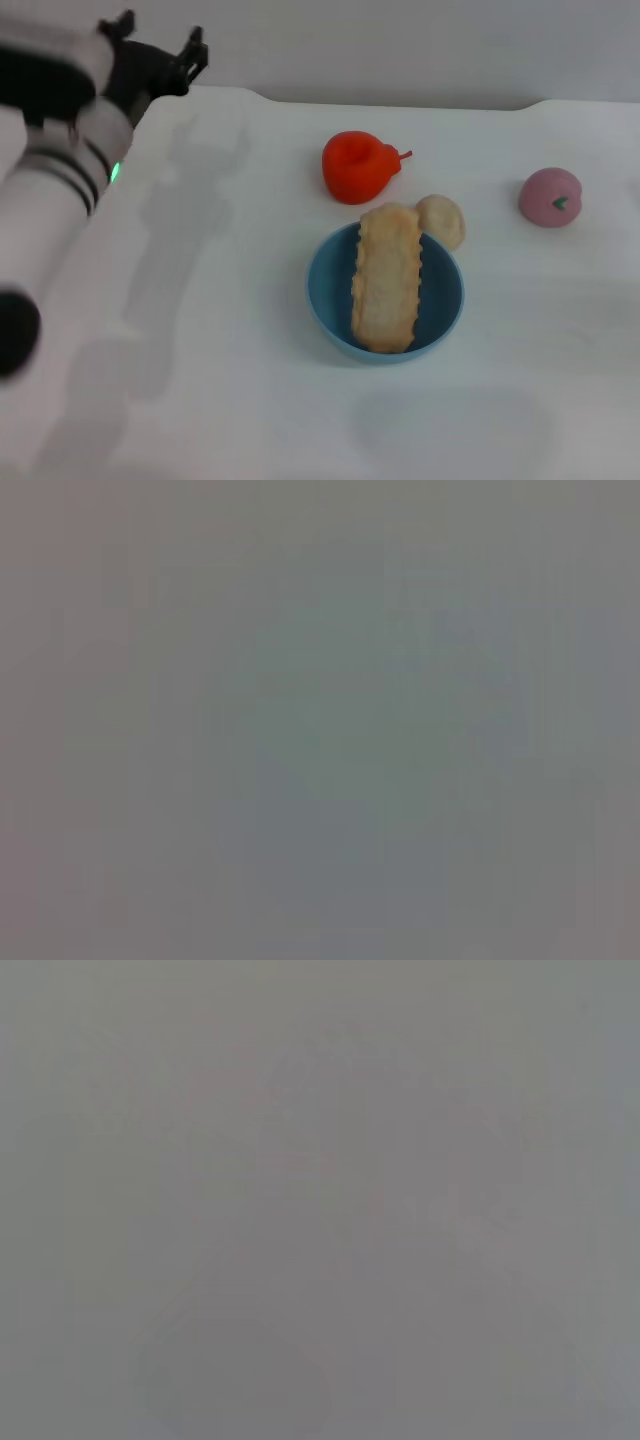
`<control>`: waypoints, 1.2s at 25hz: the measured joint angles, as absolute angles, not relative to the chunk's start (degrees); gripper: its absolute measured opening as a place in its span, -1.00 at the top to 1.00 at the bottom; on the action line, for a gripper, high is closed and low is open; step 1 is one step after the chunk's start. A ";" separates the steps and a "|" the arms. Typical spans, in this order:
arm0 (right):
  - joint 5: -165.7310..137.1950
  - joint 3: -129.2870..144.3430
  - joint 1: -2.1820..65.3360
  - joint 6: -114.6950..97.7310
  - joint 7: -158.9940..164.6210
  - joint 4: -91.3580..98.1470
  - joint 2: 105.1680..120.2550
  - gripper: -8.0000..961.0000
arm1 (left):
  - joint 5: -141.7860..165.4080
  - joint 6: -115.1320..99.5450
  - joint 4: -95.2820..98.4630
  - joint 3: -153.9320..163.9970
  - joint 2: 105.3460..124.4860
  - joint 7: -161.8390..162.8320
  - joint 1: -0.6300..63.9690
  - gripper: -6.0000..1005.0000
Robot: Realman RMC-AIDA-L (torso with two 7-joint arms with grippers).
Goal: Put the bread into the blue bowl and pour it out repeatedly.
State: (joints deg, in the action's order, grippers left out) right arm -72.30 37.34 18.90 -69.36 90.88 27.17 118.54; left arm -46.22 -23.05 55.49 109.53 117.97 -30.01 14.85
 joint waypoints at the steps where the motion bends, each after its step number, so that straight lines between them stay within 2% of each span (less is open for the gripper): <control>1: -72.30 36.41 18.92 -69.32 86.17 26.50 118.63 0.11 | -45.44 -30.40 51.98 112.37 118.03 -30.01 14.99 -0.56; 6: -68.19 35.18 20.07 -69.28 65.76 20.32 118.89 0.11 | -44.51 -59.43 31.47 123.66 118.59 -28.60 19.61 -0.55; 15: -39.40 34.84 27.38 -76.60 1.64 -6.86 119.57 0.11 | -48.00 -58.60 26.84 124.18 118.50 -12.69 19.72 -0.55; 30: -38.17 32.04 29.71 -72.00 3.33 -8.34 119.33 0.11 | -48.76 -53.82 23.88 124.34 118.43 -4.06 20.05 -0.55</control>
State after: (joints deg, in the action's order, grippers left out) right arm -38.17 32.04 29.71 -72.00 3.33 -8.34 119.33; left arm -48.76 -53.82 23.88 124.34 118.43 -4.06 20.05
